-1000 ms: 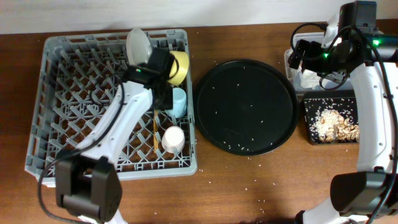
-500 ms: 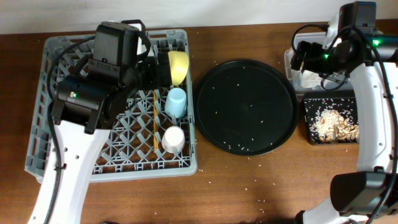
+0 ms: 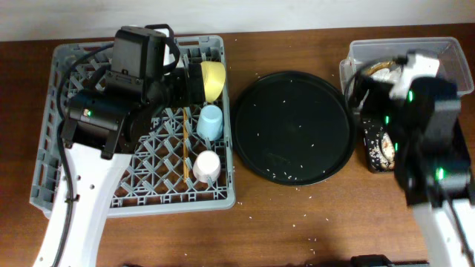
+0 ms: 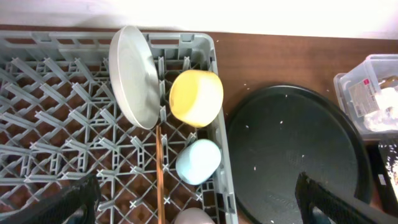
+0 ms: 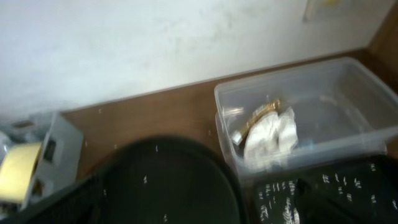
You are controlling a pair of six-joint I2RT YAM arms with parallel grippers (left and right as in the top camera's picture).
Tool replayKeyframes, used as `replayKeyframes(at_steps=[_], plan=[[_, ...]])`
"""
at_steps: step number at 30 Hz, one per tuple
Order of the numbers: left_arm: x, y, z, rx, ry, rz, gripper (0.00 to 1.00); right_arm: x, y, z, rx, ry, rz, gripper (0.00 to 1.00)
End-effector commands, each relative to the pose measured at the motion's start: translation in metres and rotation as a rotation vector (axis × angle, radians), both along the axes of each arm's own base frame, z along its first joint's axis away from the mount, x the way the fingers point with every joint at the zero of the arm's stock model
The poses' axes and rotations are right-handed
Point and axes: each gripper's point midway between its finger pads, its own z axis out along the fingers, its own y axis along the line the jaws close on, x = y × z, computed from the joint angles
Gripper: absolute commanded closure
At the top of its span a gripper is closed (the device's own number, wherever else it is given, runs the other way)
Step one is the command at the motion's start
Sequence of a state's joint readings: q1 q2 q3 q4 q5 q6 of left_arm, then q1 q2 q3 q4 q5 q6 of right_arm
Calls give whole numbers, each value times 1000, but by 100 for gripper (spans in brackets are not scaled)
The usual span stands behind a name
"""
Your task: Sort waste into correct bins and load items into the dishwasher rack
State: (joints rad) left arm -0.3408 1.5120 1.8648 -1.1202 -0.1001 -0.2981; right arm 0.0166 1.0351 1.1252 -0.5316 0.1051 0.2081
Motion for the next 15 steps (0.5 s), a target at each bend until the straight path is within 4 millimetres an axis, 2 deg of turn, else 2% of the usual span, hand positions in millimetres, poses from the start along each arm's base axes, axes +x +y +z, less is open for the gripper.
replayKeyframes(at_steps=[1, 3, 5, 6, 10, 13, 15], plan=[[-2, -3, 0, 0, 2, -16, 1, -46, -1, -34, 34, -106, -15, 1], [-2, -3, 0, 0, 2, -16, 1, -61, 0, -52, 40, -173, -11, 2], [-2, -3, 0, -1, 2, -16, 1, -76, 0, -81, 51, -260, -11, 2], [-2, -3, 0, 0, 2, -16, 1, -82, -1, -95, 70, -296, -21, 2], [-2, -3, 0, 0, 2, -16, 1, -95, 1, -128, 83, -406, -23, 2], [-2, -3, 0, 0, 2, -16, 1, -99, 3, -136, 86, -456, -22, 1], [-2, -3, 0, 0, 2, -16, 1, -100, 5, -147, 85, -429, -12, 2]])
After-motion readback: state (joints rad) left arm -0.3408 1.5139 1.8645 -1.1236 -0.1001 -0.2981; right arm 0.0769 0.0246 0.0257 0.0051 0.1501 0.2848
